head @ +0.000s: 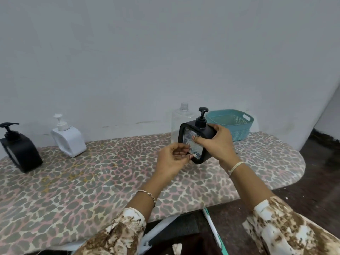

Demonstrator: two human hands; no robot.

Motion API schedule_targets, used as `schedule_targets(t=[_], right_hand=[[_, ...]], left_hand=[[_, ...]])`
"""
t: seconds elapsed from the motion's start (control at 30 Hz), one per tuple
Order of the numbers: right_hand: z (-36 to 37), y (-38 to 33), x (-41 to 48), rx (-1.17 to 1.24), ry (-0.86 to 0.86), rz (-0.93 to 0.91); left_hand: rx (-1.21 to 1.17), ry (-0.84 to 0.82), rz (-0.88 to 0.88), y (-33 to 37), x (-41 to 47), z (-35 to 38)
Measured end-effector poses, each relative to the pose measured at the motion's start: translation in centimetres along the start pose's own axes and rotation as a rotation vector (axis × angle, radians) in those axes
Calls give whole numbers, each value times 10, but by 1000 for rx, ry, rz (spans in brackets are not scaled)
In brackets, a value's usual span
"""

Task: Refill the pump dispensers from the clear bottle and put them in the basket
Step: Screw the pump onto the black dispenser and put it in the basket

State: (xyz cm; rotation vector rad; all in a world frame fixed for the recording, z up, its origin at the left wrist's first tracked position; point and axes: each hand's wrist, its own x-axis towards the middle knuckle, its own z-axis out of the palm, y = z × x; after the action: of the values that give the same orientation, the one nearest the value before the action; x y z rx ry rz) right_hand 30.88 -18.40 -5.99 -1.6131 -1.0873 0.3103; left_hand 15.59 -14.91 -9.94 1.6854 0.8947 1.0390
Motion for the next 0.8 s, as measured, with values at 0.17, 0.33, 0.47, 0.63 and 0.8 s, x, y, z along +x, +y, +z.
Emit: schedule_targets(t=[0.17,0.33,0.47,0.63,0.8], right_hand=[[-47,9,39,-25,78,-33],[-79,21,95,-1,196,-9],[-93,37,142,13,272,12],[-99,63,189,32,320,47],[-93,95,215,-20,306,92]], left_hand=[[33,-104,63,17,34,48],[143,-126,102,26,76,84],[271,-139,105,19,109,103],[399,-183,115,4,143,119],[477,-217,113,-13,165,129]])
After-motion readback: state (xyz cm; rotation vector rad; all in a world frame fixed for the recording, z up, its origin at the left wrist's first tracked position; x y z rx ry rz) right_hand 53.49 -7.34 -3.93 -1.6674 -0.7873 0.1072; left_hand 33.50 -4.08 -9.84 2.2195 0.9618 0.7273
